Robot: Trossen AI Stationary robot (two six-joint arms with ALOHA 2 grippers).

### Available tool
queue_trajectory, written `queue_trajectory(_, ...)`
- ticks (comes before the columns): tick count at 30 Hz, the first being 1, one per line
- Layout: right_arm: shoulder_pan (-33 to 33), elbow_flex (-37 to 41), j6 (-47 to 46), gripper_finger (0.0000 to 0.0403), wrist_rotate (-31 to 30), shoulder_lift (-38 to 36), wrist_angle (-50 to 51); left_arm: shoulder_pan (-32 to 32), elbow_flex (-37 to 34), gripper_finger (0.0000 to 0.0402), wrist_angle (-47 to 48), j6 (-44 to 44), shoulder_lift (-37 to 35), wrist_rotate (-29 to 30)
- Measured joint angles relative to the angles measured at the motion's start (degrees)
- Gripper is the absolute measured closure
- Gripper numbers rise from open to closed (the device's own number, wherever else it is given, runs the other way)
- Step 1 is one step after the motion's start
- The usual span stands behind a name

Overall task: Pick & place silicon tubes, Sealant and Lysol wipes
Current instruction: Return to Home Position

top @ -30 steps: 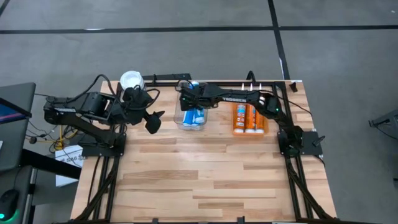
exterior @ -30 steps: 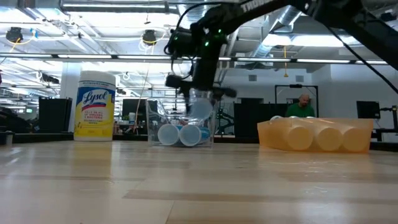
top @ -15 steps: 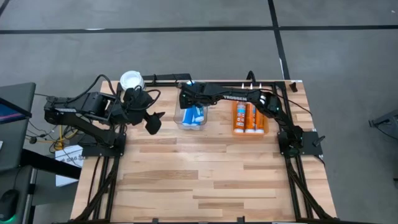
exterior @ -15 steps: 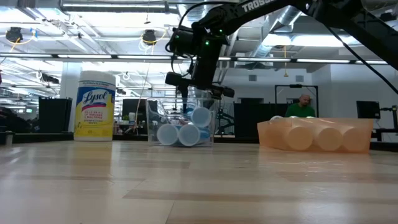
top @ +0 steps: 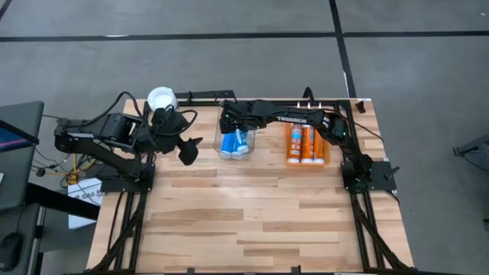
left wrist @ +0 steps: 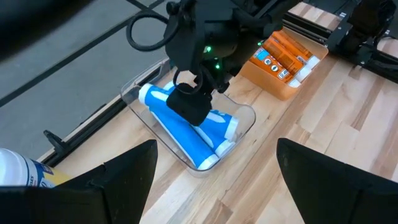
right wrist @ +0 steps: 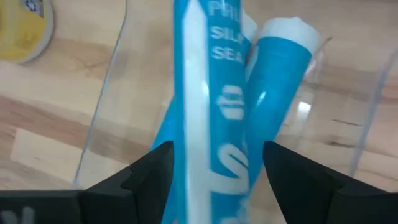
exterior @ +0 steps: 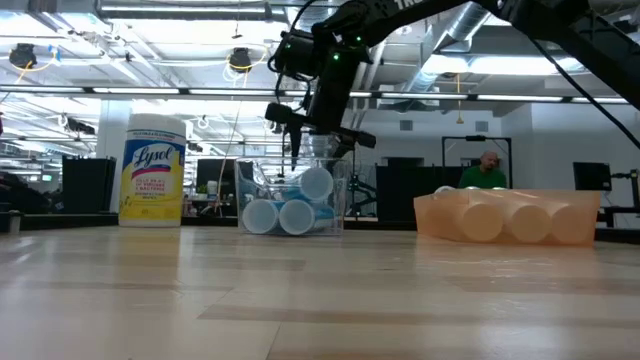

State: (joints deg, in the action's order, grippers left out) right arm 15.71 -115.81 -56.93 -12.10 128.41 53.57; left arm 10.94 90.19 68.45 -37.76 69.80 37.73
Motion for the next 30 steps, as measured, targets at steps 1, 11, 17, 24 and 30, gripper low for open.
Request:
queue_trajectory(1,-0.11,0.01,0.33,0.0167,0.05,-0.4,0.11,0.0,0.0,0.008,0.0,-0.01,0.0,-0.08)
queue_trajectory(11,-3.35,0.04,15.68,0.0166,-9.32,-12.03,7.03,0.01,0.0,0.008,0.57,2.83,-0.02,0.0)
queue_trajectory(17,-7.76,0.04,33.77,0.0166,-12.81,-20.86,14.91,0.02,0.0,0.008,0.66,6.5,-0.02,0.24)
queue_trajectory(24,-12.07,0.04,42.49,0.0168,-12.26,-28.35,22.29,0.02,0.0,0.008,0.81,8.04,-0.02,0.49)
queue_trajectory(30,-14.56,0.04,44.01,0.0179,-12.1,-34.43,29.38,0.02,0.0,0.008,0.91,8.02,-0.02,0.49)
